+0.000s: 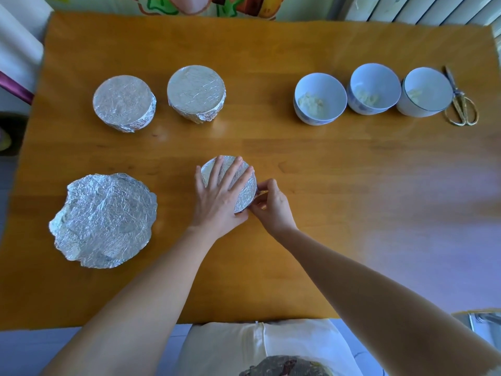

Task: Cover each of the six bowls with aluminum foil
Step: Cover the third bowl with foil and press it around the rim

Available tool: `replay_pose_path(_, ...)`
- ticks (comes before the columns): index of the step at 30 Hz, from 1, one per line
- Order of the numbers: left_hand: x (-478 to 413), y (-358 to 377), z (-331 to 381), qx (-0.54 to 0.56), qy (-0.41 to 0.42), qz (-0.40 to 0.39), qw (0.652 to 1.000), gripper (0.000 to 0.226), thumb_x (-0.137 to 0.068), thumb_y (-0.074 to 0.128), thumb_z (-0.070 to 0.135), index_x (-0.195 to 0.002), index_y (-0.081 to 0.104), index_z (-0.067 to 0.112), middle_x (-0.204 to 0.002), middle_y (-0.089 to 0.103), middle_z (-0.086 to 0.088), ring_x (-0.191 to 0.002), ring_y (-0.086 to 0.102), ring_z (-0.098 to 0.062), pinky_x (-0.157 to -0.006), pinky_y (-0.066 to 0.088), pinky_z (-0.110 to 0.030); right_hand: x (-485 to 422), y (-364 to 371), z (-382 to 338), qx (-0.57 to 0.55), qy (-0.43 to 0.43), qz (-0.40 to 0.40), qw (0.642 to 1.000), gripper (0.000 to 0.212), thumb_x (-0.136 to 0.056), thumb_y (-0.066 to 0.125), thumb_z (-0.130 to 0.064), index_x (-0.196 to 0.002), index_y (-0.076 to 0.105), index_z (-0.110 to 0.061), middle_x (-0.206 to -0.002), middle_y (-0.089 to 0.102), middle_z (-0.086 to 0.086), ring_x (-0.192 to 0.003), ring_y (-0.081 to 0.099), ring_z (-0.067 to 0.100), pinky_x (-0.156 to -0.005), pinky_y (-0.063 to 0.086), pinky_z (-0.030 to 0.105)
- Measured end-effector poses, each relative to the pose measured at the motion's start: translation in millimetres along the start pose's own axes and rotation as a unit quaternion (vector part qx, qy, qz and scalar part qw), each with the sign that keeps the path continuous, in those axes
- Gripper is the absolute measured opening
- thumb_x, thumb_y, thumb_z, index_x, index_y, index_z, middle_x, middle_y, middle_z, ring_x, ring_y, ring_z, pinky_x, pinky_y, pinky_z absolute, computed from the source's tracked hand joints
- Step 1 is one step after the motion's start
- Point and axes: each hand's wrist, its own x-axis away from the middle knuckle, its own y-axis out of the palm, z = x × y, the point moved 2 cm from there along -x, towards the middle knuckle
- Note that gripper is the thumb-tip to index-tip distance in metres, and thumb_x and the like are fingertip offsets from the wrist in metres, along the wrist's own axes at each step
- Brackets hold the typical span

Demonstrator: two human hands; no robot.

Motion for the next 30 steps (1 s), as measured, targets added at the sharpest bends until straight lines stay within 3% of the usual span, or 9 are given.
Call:
replay_pose_path(4,-1,1,1,-0.009,-0.01,0.006,1.0,0.096,-0.074,0.069,0.056,-0.156,0.026,0.032,-0.166,0.018,0.0,-0.151,0.013,-0.037,-0.11,0.02,-0.069,-2,-3,1,0.009,-0.019,0.038,0.999,0.017,-0.082,0.063,0.004,-0.098,0.06,-0.001,-0.099,0.065,0.009,-0.079,0.064,0.021,-0.073,0.053,0.034)
replay_pose_path(9,-2,2,2,-0.016,-0.015,0.002,1.0,0.095,-0.076,0.065,0.057,-0.157,0.022,0.032,-0.167,0.012,0.001,-0.152,0.009,-0.038,-0.11,0.019,-0.07,-6,-11,4,0.002,-0.042,0.056,0.998,0.016,-0.084,0.064,0.005,-0.092,0.072,-0.006,-0.089,0.068,0.003,-0.074,0.06,0.013,-0.07,0.049,0.017)
replay_pose_path(11,-3,3,2,-0.02,-0.019,-0.001,1.0,0.094,-0.078,0.062,0.058,-0.158,0.021,0.032,-0.167,0.012,0.001,-0.152,0.008,-0.038,-0.11,0.018,-0.069,-7,-15,4,-0.012,-0.046,0.052,0.998,0.015,-0.084,0.066,0.004,-0.092,0.074,-0.006,-0.086,0.066,-0.003,-0.074,0.061,0.012,-0.07,0.05,0.018)
replay_pose_path(18,-3,5,6,-0.019,-0.035,0.001,0.999,0.087,-0.082,0.055,0.059,-0.158,0.021,0.032,-0.167,0.012,0.001,-0.152,0.008,-0.038,-0.111,0.016,-0.069,-16,-19,9,-0.018,-0.037,0.022,0.999,0.013,-0.087,0.065,-0.001,-0.094,0.073,-0.008,-0.091,0.071,0.002,-0.08,0.065,0.015,-0.075,0.053,0.028)
replay_pose_path(26,-3,6,7,-0.035,-0.045,0.002,0.998,0.088,-0.082,0.05,0.06,-0.158,0.015,0.033,-0.167,0.01,0.002,-0.152,0.008,-0.038,-0.111,0.017,-0.068,-30,-21,1,-0.068,0.023,-0.013,0.997,0.011,-0.085,0.062,0.003,-0.091,0.067,-0.005,-0.085,0.07,-0.001,-0.077,0.066,0.012,-0.073,0.052,0.022)
replay_pose_path(30,-3,7,7,-0.035,-0.047,0.0,0.998,0.09,-0.082,0.051,0.06,-0.158,0.013,0.034,-0.168,0.008,0.002,-0.152,0.007,-0.038,-0.111,0.017,-0.068,-31,-23,-2,-0.063,0.033,0.024,0.997,0.017,-0.08,0.069,-0.002,-0.091,0.062,-0.012,-0.095,0.064,0.002,-0.07,0.055,0.009,-0.07,0.047,0.019)
